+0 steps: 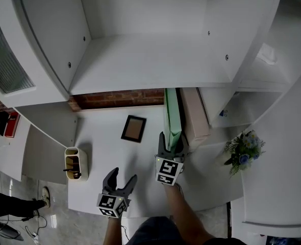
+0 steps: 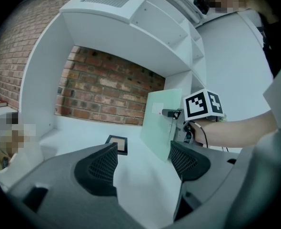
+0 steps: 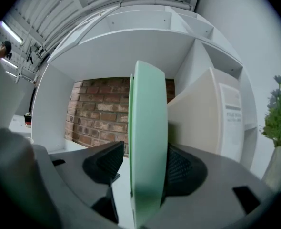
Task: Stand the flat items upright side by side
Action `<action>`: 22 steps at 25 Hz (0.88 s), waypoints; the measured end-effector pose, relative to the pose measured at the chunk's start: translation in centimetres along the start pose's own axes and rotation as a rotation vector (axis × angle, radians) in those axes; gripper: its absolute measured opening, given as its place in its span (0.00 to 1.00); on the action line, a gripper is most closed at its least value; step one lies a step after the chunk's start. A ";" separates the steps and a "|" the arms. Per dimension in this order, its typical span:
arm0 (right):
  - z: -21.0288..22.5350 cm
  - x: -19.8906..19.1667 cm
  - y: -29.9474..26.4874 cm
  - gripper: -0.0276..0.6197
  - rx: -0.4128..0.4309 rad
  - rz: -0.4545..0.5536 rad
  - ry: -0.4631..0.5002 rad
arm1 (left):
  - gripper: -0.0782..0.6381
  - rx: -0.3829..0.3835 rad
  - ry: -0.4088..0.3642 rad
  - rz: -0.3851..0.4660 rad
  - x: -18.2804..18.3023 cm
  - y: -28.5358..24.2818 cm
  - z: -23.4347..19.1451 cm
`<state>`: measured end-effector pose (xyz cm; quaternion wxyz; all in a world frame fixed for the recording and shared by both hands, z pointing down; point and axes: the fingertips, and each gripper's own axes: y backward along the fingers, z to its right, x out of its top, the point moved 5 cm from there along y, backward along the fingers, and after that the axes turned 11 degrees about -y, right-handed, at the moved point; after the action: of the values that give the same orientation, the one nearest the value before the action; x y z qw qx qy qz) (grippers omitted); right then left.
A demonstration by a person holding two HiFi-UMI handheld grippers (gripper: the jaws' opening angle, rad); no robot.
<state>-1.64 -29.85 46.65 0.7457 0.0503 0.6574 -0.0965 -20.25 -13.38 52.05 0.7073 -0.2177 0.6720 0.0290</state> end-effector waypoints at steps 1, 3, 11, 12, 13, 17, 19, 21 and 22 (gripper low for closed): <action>0.0 0.1 0.4 0.42 0.000 0.000 -0.001 | 0.59 0.000 0.003 -0.001 0.0 0.1 0.2; 0.1 0.3 1.2 0.42 -0.001 0.003 -0.001 | 0.59 -0.003 0.006 -0.003 -0.2 0.2 0.6; 0.9 1.8 5.7 0.42 0.006 0.028 -0.016 | 0.59 0.007 0.002 0.037 0.8 1.1 1.7; 1.0 2.1 6.4 0.42 0.011 0.031 -0.018 | 0.59 0.011 0.003 0.045 1.1 1.2 1.8; 1.2 2.3 7.1 0.42 0.015 0.034 -0.020 | 0.59 0.017 0.004 0.054 1.3 1.3 1.8; 2.7 3.0 10.0 0.42 0.026 0.038 -0.043 | 0.59 0.040 -0.004 0.098 3.0 1.7 2.1; 3.3 3.2 11.5 0.40 0.033 0.033 -0.050 | 0.59 0.048 -0.016 0.121 4.1 1.8 2.3; 3.8 3.3 12.8 0.33 0.053 0.028 -0.045 | 0.55 0.052 -0.042 0.145 5.3 1.8 2.9; 3.9 3.4 13.3 0.29 0.067 0.029 -0.038 | 0.50 0.054 -0.056 0.160 5.9 1.8 3.2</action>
<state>5.32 -17.86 43.12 0.7572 0.0829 0.6388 -0.1083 -17.26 -12.09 45.92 0.7268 -0.1434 0.6677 0.0732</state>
